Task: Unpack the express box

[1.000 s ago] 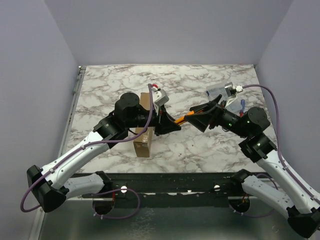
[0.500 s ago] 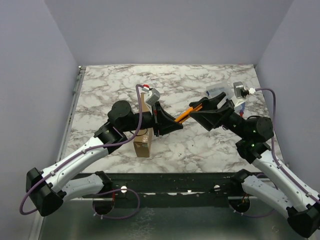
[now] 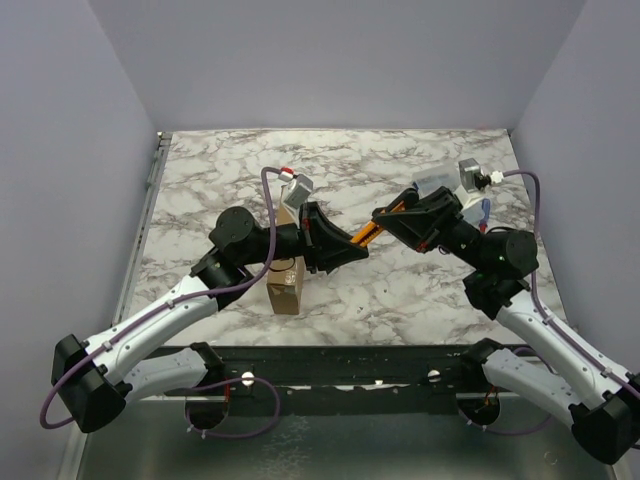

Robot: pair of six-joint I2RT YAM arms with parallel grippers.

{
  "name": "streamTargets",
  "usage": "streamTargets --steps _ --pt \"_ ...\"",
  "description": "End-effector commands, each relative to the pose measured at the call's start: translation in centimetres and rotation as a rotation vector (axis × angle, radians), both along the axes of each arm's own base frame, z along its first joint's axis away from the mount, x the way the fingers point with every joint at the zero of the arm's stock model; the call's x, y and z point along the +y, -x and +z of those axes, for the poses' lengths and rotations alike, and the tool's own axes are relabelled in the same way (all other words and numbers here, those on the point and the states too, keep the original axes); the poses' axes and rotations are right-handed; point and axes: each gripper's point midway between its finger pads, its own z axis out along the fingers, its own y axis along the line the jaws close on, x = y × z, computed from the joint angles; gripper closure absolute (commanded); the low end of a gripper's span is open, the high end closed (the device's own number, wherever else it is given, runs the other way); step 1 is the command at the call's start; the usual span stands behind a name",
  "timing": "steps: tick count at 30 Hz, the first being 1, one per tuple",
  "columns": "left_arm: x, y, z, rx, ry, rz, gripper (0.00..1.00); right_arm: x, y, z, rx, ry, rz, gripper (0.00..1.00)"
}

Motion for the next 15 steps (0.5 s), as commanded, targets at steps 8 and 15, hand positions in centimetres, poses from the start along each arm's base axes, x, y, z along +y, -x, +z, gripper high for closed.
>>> streamTargets --steps 8,15 --pt "3.8 -6.5 -2.1 0.033 -0.2 0.391 0.22 -1.9 -2.8 -2.6 -0.023 0.193 -0.274 0.99" --pt "11.8 -14.8 -5.9 0.202 -0.421 0.861 0.03 -1.8 -3.5 -4.3 -0.128 0.403 -0.307 0.99"
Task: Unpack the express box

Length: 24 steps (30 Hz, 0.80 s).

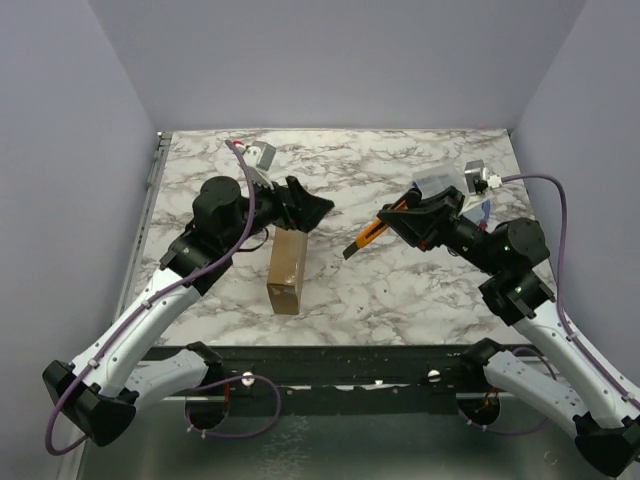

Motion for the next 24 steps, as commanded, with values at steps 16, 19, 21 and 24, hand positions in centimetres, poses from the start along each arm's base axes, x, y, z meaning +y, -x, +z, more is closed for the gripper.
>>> streamTargets --steps 16,19,21,24 --pt "8.8 -9.9 -9.8 0.125 -0.525 0.485 0.01 4.2 -0.8 -1.9 -0.101 0.174 0.165 0.96" --pt "8.6 -10.0 -11.0 0.127 -0.562 0.462 0.01 5.6 -0.1 -1.6 -0.136 0.177 0.208 0.95" --pt "7.9 -9.9 -12.0 0.14 -0.57 0.419 0.01 6.5 0.3 -1.6 -0.164 0.177 0.226 0.99" --pt "7.0 -9.7 -13.0 0.156 -0.569 0.367 0.03 7.8 0.2 -1.5 -0.187 0.162 0.231 0.99"
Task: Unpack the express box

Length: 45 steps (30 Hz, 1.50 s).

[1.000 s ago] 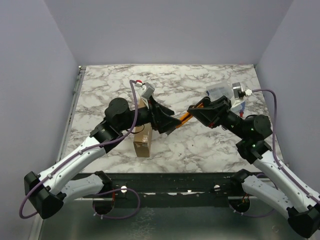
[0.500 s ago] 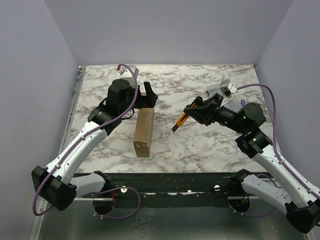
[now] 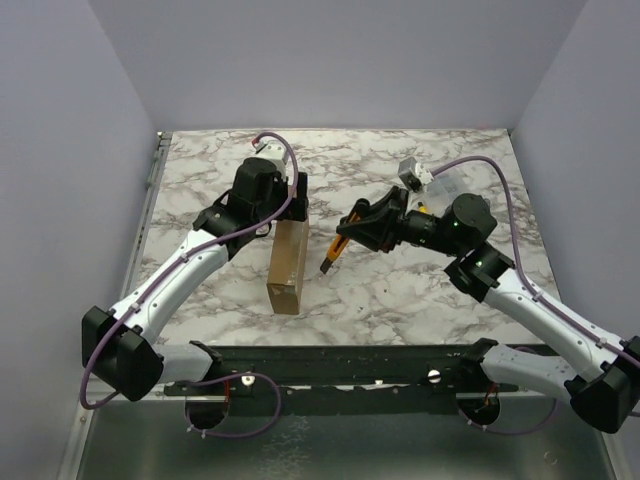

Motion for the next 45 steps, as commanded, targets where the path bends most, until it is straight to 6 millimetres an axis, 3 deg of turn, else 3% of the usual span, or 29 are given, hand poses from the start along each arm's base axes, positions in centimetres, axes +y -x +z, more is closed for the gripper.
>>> streamTargets --steps 1,6,12,18,24,36,45 --pt "-1.0 0.2 -2.2 0.041 -0.029 -0.078 0.04 1.7 0.6 2.9 -0.125 -0.069 0.034 0.99" --pt "-2.0 0.8 -2.9 0.048 -0.005 -0.146 0.01 3.7 0.8 2.7 -0.159 -0.058 0.065 0.99" --pt "-1.6 1.0 -3.7 0.06 -0.017 -0.133 0.02 5.3 2.1 2.6 -0.228 -0.079 0.11 0.99" --pt "-1.4 1.1 -4.6 0.077 -0.037 -0.13 0.1 7.7 3.5 3.2 -0.305 -0.068 0.121 0.99" --pt "-1.2 1.2 -5.0 0.083 -0.044 -0.127 0.15 9.9 4.1 2.5 -0.348 -0.018 0.088 0.99" --pt "-1.3 1.2 -5.5 0.097 -0.055 -0.134 0.22 11.4 4.2 0.6 -0.391 0.056 0.085 0.99" --pt "-1.3 1.2 -5.6 0.101 -0.057 -0.135 0.23 11.4 5.5 1.3 -0.404 0.042 0.098 0.99"
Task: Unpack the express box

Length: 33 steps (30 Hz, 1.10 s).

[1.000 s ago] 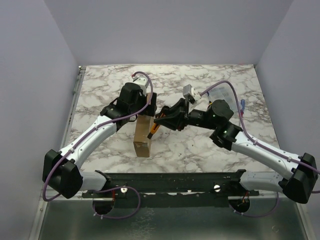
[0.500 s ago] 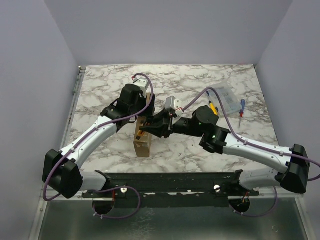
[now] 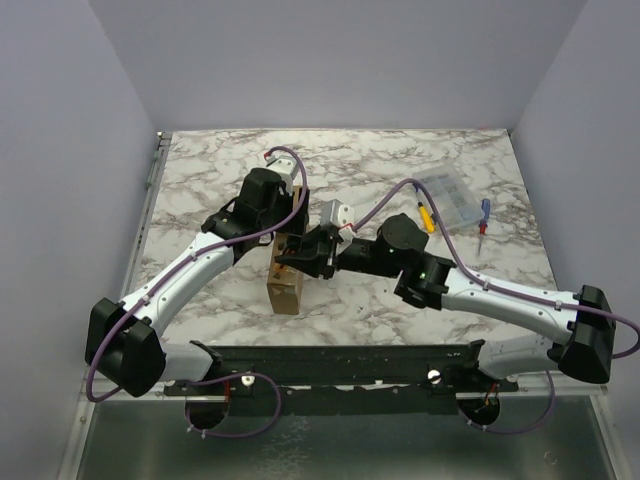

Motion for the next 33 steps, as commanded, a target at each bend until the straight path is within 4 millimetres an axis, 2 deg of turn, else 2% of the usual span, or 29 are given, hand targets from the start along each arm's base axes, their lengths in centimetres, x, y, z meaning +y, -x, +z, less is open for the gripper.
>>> streamTargets --steps 1,7,14,21,27,33 --pt "-0.1 0.1 -0.8 0.015 -0.011 -0.018 0.23 -0.1 0.5 2.1 -0.028 -0.039 -0.012 0.99" --pt "-0.1 0.1 -0.8 0.014 -0.011 -0.019 0.24 0.1 0.6 0.9 -0.02 -0.003 -0.031 0.99" --pt "-0.1 0.2 -0.8 0.015 -0.011 -0.021 0.25 0.4 0.6 0.4 -0.032 0.015 -0.042 0.99" --pt "-0.2 0.1 -0.8 0.016 -0.011 -0.022 0.25 0.4 1.5 1.2 -0.034 0.001 -0.021 0.99" --pt "-0.1 0.2 -0.8 0.015 -0.011 -0.022 0.26 0.6 1.0 0.3 -0.038 0.019 -0.047 0.99" --pt "-0.2 0.2 -0.8 0.015 -0.011 -0.024 0.26 0.6 0.7 0.3 -0.051 0.019 -0.07 0.99"
